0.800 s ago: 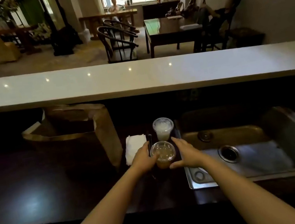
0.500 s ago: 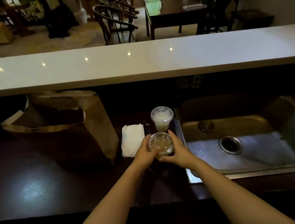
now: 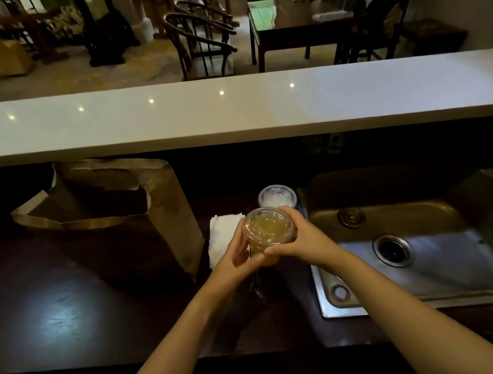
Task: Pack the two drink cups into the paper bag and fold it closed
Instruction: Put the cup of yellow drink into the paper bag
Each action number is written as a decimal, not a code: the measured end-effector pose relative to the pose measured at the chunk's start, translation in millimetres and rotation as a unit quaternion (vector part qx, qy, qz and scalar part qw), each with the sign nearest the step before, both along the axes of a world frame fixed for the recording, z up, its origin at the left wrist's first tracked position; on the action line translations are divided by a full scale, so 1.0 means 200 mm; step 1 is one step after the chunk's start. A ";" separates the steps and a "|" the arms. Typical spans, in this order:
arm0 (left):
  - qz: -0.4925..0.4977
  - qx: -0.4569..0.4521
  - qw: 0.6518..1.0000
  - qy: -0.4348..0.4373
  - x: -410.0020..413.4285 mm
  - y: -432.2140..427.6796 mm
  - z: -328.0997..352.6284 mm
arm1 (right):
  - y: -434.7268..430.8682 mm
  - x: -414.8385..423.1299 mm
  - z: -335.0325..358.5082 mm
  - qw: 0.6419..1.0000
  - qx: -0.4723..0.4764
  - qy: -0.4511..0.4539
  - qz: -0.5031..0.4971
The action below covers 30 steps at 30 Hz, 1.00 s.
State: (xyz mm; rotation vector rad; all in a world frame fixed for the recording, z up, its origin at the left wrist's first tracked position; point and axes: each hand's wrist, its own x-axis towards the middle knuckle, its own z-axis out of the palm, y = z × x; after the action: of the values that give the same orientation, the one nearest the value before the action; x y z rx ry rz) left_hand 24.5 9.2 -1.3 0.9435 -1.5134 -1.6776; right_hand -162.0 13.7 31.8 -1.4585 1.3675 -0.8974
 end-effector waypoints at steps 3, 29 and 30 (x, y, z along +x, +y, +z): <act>0.002 -0.100 0.991 -0.085 0.01 0.03 0.10 | 0.01 0.04 0.19 1.000 0.000 -0.006 0.016; 0.018 -0.027 0.999 0.019 0.36 0.17 0.69 | 0.04 0.37 1.21 0.761 -0.160 0.400 0.485; 0.015 -0.023 0.999 0.023 0.36 0.18 0.68 | 0.03 0.38 1.21 0.756 -0.157 0.402 0.492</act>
State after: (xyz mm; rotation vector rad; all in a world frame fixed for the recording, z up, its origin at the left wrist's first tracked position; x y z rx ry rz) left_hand 96.9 45.8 134.4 0.8937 -1.4938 -1.6250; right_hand -86.9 20.5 273.0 -2.6106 0.7096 0.2799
